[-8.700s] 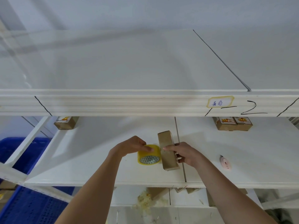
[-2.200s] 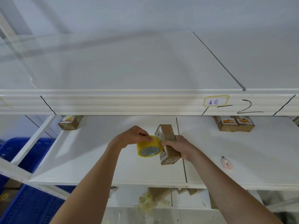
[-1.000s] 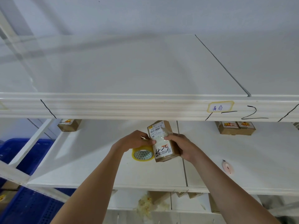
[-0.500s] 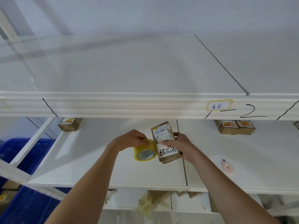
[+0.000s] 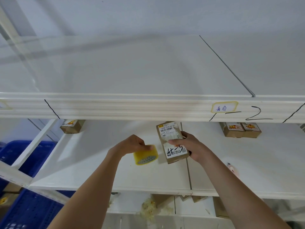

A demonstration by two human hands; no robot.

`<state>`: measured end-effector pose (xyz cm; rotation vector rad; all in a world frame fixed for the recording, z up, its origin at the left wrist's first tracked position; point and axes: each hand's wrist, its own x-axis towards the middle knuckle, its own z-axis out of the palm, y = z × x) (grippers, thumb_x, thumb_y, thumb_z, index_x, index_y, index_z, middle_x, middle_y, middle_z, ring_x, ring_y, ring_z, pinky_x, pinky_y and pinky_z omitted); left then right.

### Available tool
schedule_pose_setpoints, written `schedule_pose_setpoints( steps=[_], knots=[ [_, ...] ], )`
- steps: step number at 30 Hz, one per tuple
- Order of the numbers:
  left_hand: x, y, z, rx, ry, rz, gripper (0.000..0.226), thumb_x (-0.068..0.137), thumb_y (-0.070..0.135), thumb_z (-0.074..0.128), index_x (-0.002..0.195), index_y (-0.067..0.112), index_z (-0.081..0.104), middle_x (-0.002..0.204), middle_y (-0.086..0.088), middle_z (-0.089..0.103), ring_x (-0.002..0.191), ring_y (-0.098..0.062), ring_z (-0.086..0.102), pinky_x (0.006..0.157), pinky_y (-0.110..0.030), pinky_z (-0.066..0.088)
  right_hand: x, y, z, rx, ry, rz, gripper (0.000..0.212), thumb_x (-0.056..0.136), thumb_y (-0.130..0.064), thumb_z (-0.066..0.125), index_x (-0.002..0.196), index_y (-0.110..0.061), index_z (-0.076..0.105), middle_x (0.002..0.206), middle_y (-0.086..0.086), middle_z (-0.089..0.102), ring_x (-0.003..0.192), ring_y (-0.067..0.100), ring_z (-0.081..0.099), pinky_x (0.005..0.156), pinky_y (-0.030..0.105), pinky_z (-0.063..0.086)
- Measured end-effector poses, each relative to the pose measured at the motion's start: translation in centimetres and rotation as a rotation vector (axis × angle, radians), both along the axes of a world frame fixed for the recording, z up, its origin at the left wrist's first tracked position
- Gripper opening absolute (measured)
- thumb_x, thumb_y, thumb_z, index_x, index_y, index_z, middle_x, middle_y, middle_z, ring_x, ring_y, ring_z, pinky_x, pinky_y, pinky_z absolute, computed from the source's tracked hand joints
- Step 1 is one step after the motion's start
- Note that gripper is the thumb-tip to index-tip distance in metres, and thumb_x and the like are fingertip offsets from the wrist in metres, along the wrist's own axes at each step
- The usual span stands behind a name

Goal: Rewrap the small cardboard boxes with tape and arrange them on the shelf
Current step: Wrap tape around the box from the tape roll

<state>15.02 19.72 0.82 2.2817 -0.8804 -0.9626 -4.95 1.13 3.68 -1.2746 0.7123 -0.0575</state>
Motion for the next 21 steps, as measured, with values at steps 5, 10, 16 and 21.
schedule_pose_setpoints(
  steps=[5, 10, 16, 21],
  knots=[
    [-1.1, -0.7, 0.5, 0.02, 0.056, -0.019, 0.043, 0.077, 0.063, 0.076, 0.07, 0.021, 0.071, 0.075, 0.005, 0.064, 0.076, -0.015, 0.06, 0.07, -0.027, 0.043, -0.4, 0.5, -0.4, 0.065, -0.036, 0.062, 0.055, 0.075, -0.009, 0.084, 0.127, -0.014, 0.065, 0.113, 0.013, 0.075, 0.102, 0.031, 0.073, 0.088, 0.045, 0.059],
    [-0.8, -1.3, 1.6, 0.022, 0.149, -0.039, 0.064, 0.056, 0.078, 0.077, 0.087, 0.022, 0.076, 0.095, 0.002, 0.073, 0.1, -0.021, 0.067, 0.088, -0.033, 0.049, -0.6, 1.5, -0.4, 0.102, -0.064, 0.039, 0.041, 0.083, -0.016, 0.076, 0.123, -0.01, 0.066, 0.104, 0.015, 0.076, 0.084, 0.026, 0.076, 0.062, 0.032, 0.059],
    [-0.7, -1.0, 2.5, -0.043, 0.471, -0.147, 0.072, 0.063, 0.052, 0.086, 0.12, 0.01, 0.072, 0.119, -0.007, 0.073, 0.116, -0.027, 0.067, 0.109, -0.043, 0.048, -0.8, 1.5, -0.6, 0.163, -0.086, 0.062, 0.065, 0.08, -0.063, 0.057, 0.121, -0.013, 0.067, 0.101, 0.013, 0.076, 0.08, 0.023, 0.075, 0.058, 0.029, 0.058],
    [-1.3, -0.9, 2.1, -0.145, 0.494, -0.089, 0.055, 0.073, 0.036, 0.083, 0.121, 0.011, 0.073, 0.118, -0.006, 0.074, 0.114, -0.025, 0.068, 0.107, -0.042, 0.049, -0.6, 1.6, 0.0, 0.178, -0.052, 0.045, 0.055, 0.096, -0.06, 0.048, 0.126, -0.017, 0.066, 0.107, 0.009, 0.076, 0.085, 0.022, 0.074, 0.066, 0.03, 0.059]
  ],
)
